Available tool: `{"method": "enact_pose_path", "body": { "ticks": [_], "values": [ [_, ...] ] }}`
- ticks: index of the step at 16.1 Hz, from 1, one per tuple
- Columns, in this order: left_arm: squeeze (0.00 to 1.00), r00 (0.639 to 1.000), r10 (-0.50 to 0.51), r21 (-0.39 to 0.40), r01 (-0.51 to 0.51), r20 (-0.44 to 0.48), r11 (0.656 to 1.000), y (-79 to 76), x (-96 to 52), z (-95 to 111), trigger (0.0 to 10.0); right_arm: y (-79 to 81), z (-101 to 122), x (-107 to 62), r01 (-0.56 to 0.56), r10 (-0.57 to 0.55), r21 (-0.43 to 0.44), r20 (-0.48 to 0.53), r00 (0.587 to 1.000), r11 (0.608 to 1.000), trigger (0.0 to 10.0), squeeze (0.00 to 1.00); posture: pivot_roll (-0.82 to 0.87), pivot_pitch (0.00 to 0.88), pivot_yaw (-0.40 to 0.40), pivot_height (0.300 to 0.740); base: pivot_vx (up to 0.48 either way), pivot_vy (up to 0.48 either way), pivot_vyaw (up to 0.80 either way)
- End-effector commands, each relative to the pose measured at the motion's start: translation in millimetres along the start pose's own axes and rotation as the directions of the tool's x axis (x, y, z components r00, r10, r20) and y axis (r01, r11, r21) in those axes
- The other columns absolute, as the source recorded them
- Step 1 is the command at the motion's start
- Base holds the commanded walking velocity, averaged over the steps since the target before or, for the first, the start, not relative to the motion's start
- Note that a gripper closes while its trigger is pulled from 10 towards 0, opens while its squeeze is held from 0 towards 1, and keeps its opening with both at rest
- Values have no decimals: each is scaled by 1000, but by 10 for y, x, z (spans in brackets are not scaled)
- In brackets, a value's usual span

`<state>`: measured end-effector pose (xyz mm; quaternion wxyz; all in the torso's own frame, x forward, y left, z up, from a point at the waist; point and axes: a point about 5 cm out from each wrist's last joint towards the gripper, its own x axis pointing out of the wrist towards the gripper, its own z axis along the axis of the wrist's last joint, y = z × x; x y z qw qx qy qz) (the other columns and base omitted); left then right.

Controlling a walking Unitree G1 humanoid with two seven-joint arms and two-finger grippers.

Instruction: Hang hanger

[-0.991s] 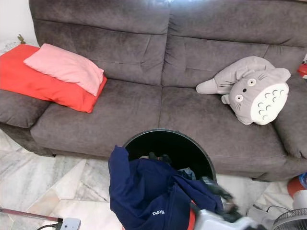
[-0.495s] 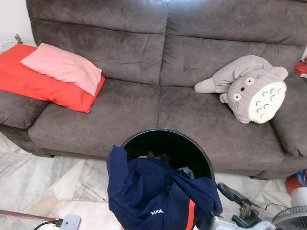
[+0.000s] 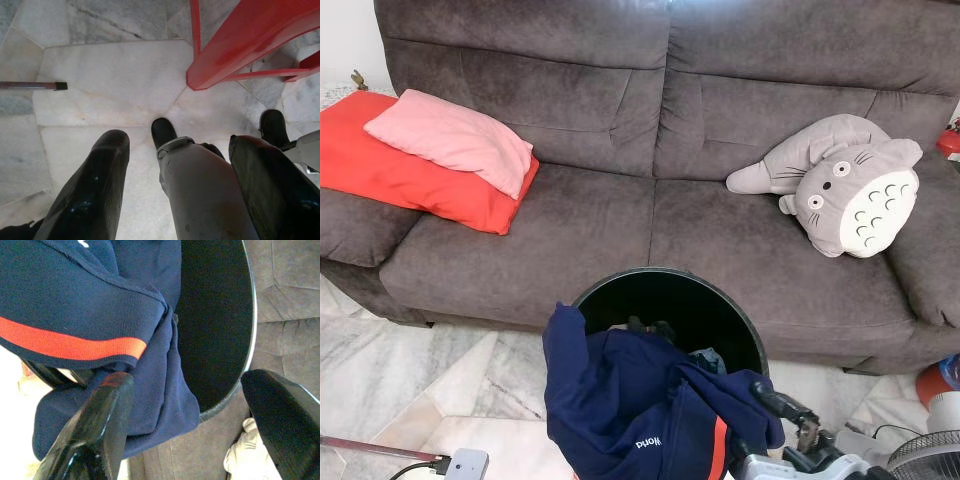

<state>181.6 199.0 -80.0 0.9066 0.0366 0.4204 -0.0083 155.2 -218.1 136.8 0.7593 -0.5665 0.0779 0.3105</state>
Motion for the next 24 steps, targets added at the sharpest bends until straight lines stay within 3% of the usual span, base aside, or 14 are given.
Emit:
{"method": "enact_pose_path", "body": {
  "ticks": [1, 10, 24],
  "values": [
    [0, 999, 1, 5, -1, -40, 1000, 0, -26, -109, 10000, 38, -15, 3, -25, 25, 8, -1, 1000, 1000, 10000, 0, -232, 179, -28, 740, 0, 0, 0],
    [0, 999, 2, 8, -1, -39, 1000, 7, -28, -111, 10000, 63, -85, 23, -51, 51, 0, -21, 998, 999, 10000, 0, -232, 186, -28, 740, 0, 0, 0],
    [0, 1000, 8, 14, -8, -12, 1000, 79, 4, 29, 10000, 92, -7, 175, -41, 39, 32, 76, 996, 999, 10000, 0, -216, 187, -22, 740, 0, 0, 0]
  ]
}}
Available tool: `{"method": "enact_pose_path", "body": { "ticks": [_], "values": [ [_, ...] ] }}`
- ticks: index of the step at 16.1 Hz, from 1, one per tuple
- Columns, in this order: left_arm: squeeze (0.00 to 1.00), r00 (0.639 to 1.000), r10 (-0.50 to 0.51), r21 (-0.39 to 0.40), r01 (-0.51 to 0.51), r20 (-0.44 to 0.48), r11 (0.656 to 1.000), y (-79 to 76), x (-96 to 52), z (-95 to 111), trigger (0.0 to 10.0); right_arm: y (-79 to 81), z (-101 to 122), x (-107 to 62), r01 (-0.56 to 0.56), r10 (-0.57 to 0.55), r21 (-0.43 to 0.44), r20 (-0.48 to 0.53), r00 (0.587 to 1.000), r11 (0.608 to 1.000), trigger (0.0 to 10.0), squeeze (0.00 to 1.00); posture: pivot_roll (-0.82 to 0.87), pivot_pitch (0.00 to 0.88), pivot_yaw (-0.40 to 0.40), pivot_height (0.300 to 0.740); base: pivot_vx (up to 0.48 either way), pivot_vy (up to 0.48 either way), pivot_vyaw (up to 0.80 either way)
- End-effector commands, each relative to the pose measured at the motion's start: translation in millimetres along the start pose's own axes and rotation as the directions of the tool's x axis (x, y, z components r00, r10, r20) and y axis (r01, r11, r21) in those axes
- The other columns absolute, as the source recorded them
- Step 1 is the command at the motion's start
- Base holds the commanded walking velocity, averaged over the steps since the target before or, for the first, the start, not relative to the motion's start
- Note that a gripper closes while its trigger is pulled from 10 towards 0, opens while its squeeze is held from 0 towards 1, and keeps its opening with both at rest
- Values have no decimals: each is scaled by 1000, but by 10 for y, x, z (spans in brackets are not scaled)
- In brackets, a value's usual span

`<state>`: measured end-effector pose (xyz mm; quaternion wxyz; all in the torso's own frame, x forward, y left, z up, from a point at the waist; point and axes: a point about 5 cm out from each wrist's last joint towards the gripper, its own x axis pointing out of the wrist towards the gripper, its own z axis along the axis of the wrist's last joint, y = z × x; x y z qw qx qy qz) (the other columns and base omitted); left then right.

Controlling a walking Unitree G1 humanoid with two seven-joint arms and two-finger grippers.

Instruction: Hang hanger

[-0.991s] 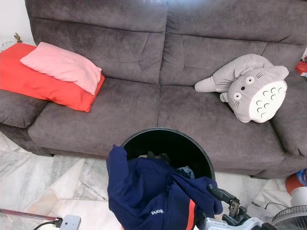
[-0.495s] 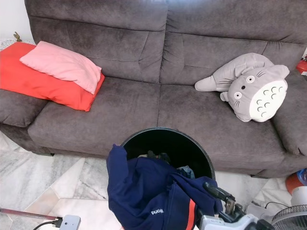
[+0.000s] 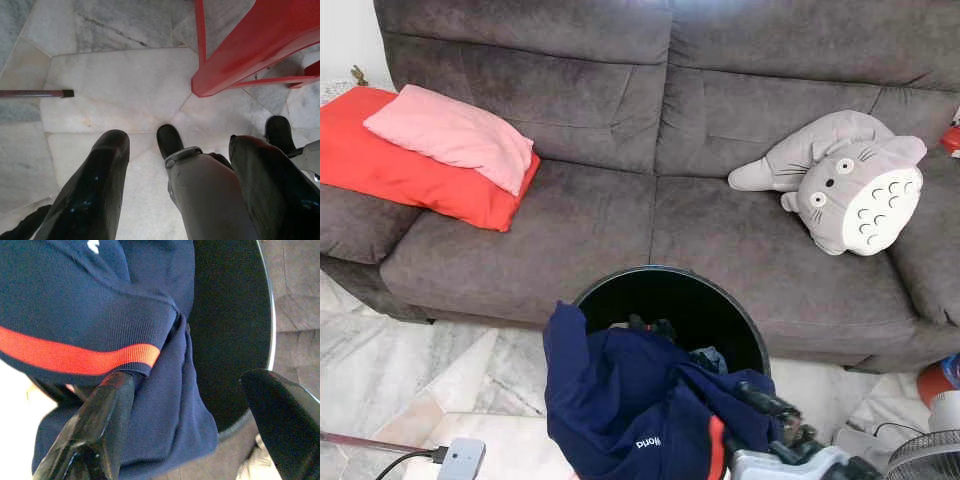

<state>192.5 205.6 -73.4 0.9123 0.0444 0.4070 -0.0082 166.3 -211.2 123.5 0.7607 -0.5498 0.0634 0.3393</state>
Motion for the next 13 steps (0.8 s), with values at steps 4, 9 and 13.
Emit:
{"method": "enact_pose_path", "body": {
  "ticks": [4, 9, 13],
  "values": [
    [0, 999, -1, 1, 1, -34, 1000, 11, -12, -62, 10000, -6, 16, 39, 37, -37, 46, 13, 999, 998, 10000, 0, -214, 188, -23, 740, 0, 0, 0],
    [0, 999, -5, 3, 5, -33, 1000, 1, -12, -64, 10000, -57, -14, 113, 91, -91, 31, -6, 996, 995, 10000, 0, -212, 188, -21, 740, 0, 0, 0],
    [0, 999, -7, 4, 7, -33, 1000, -20, -13, -74, 10000, -3, 85, 186, 75, -88, 176, 68, 994, 982, 10000, 0, -210, 190, -21, 740, 0, 0, 0]
  ]
}}
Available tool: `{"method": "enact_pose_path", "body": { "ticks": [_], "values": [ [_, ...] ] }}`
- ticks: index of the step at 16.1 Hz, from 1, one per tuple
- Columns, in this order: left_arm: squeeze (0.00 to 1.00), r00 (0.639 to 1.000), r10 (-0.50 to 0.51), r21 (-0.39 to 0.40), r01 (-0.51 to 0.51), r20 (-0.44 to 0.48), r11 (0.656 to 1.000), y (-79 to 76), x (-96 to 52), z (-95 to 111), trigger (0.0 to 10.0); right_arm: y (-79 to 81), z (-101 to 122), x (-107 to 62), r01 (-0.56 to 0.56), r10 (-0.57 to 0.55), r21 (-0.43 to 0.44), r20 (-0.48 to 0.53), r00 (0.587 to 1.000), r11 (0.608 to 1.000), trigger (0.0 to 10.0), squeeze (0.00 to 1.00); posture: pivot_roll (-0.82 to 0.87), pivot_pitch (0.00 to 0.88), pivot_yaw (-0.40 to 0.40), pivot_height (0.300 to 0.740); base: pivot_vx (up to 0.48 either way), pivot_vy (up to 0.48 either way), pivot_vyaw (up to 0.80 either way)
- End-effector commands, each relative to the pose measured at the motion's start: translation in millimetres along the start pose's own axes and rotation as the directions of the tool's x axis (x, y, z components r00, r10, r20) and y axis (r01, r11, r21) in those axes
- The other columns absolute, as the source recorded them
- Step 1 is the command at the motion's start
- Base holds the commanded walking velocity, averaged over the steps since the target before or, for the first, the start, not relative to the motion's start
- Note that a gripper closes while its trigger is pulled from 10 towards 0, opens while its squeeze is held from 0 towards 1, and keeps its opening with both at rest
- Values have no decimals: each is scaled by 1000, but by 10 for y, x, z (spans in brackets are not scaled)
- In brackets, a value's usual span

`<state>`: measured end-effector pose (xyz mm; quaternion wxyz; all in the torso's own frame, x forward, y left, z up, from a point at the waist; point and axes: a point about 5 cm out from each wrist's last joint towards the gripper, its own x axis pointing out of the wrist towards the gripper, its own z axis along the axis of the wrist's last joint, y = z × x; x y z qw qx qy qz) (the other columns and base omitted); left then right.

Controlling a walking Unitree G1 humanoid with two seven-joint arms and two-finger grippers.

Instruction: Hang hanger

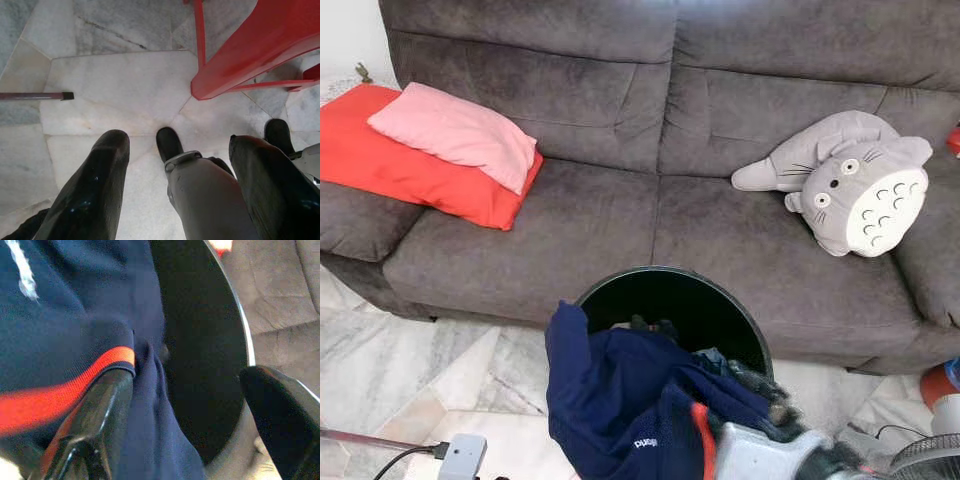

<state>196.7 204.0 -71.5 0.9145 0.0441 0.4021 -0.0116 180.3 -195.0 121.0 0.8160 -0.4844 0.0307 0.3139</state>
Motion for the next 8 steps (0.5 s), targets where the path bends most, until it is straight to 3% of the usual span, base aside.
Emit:
{"method": "enact_pose_path", "body": {
  "ticks": [1, 6, 8],
  "values": [
    [0, 999, -1, 2, 2, -44, 1000, -9, -29, -121, 10000, 39, -6, -3, -23, 23, 44, 7, 1000, 999, 10000, 0, -209, 190, -21, 740, 0, 0, 0],
    [0, 999, -3, 3, 4, -38, 1000, -4, -24, -102, 10000, 206, -45, -48, -173, 178, 133, -25, 984, 976, 10000, 0, -208, 192, -20, 740, 0, 0, 0],
    [0, 999, -5, 5, 5, -33, 1000, 2, -20, -83, 10000, 211, -56, -64, -195, 201, 128, -33, 979, 972, 10000, 0, -211, 193, -18, 740, 0, 0, 0]
  ]
}}
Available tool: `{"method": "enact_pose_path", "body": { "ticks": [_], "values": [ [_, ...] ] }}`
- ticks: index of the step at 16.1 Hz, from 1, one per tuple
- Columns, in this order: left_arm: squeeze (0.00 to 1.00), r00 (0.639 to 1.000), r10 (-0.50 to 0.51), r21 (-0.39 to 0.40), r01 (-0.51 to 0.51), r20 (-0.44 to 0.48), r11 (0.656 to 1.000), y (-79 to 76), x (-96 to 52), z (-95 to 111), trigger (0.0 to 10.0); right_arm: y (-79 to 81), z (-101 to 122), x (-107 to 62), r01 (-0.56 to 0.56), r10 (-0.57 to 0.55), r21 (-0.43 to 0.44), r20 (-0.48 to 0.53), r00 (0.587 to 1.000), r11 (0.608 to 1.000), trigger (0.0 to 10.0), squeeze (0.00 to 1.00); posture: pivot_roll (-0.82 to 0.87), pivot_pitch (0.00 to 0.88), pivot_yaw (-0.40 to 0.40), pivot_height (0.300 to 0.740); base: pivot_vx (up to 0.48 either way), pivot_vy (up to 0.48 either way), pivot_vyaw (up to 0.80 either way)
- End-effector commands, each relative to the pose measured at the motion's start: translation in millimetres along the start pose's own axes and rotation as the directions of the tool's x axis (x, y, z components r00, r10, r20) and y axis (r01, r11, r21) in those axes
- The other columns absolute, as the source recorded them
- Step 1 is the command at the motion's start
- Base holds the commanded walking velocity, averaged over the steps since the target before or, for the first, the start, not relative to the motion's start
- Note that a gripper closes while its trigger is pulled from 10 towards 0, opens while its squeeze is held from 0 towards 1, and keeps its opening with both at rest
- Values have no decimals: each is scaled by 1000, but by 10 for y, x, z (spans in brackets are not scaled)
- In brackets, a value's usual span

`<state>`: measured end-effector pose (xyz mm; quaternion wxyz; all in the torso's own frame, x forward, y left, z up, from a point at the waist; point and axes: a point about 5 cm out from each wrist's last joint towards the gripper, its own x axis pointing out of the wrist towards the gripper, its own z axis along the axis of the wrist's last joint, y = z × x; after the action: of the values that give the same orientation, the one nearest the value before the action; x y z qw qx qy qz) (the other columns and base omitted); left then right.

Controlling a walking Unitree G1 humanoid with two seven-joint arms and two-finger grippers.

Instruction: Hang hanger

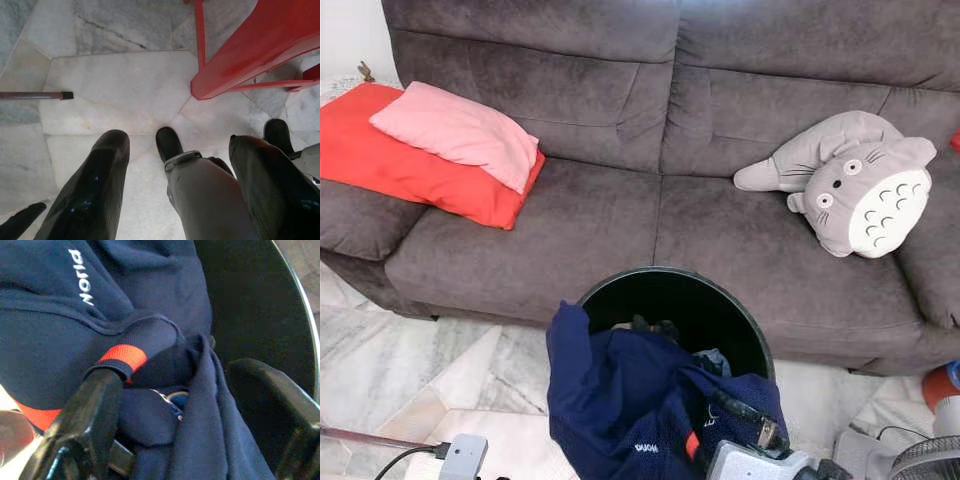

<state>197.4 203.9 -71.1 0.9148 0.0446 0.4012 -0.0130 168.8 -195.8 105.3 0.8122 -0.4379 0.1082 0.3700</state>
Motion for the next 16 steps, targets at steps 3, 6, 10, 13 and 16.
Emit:
{"method": "enact_pose_path", "body": {
  "ticks": [3, 6, 10, 13, 16],
  "values": [
    [0, 1000, -5, 6, 5, -27, 1000, -1, -16, -70, 10000, 2, -14, 2, -18, 18, -22, -7, 1000, 1000, 10000, 0, -209, 193, -19, 740, 0, 0, 0],
    [0, 1000, -3, 8, 3, -26, 1000, 9, -17, -67, 10000, -87, -61, 67, 23, -28, -159, -29, 999, 987, 10000, 0, -203, 191, -15, 740, 0, 0, 0],
    [0, 1000, -4, 12, 4, -16, 1000, 3, -8, -36, 10000, -167, 18, 174, 69, -65, -117, 40, 997, 991, 10000, 0, -196, 191, -10, 740, 0, 0, 0],
    [0, 1000, -7, 17, 7, -10, 1000, -5, -6, -28, 10000, -292, 57, 240, 185, -181, -42, 81, 980, 982, 10000, 0, -195, 192, -8, 740, 0, 0, 0],
    [0, 1000, -10, 20, 10, -6, 1000, -12, -5, -22, 10000, -118, 4, 287, 78, -81, 46, 56, 995, 996, 10000, 0, -191, 194, -5, 740, 0, 0, 0]
  ]
}}
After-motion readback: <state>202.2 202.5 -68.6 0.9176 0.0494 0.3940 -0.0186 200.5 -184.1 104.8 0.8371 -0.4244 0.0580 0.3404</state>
